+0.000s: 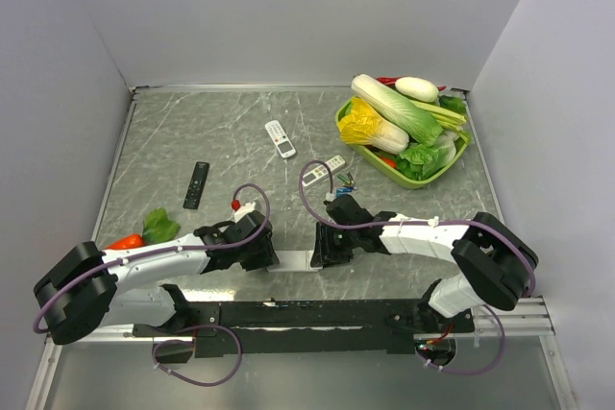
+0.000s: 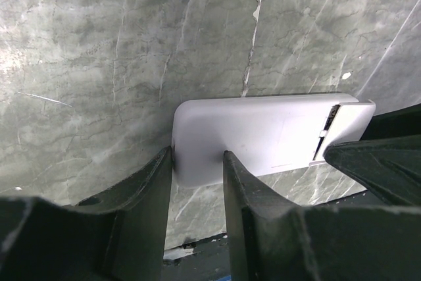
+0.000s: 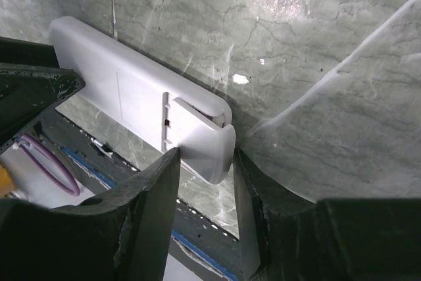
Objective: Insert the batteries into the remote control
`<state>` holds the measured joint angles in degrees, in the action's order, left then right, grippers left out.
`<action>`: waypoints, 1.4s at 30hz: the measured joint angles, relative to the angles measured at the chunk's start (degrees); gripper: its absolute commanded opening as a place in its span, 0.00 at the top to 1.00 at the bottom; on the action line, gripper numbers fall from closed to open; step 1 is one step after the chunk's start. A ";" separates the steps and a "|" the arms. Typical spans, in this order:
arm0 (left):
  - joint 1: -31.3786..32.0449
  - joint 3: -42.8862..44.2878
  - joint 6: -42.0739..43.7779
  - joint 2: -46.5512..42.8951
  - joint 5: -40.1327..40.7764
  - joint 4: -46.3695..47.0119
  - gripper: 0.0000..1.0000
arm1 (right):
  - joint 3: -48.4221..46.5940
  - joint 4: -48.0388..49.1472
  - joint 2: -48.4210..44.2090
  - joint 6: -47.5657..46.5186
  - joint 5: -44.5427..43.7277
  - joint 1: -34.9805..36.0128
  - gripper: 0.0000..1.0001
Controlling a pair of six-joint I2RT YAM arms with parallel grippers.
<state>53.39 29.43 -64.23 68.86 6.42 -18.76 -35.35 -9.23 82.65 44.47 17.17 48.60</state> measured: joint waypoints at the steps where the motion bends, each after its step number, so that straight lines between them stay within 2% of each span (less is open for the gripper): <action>1: 0.00 -0.07 -0.02 -0.02 0.00 0.09 0.62 | 0.00 0.00 0.02 0.00 0.09 0.00 0.55; 7: 0.02 -0.17 -0.09 -0.04 -0.02 0.33 0.60 | -0.02 0.20 0.20 -0.07 0.37 -0.17 0.47; 12: 0.02 -0.31 -0.15 -0.15 -0.04 0.50 0.59 | -0.28 -0.07 0.00 -0.70 0.50 -0.55 0.45; 24: 0.13 -0.76 -0.17 -0.52 -0.09 1.05 0.58 | -0.74 -4.70 -2.27 -2.60 -3.26 -1.49 0.46; 42: 0.13 -0.87 -0.15 -0.59 -0.09 1.25 0.58 | -1.27 -3.65 -2.64 -2.73 -3.17 -2.03 0.50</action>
<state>53.52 28.56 -64.38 68.27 6.33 -17.52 -36.62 -12.88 80.01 41.74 14.00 46.57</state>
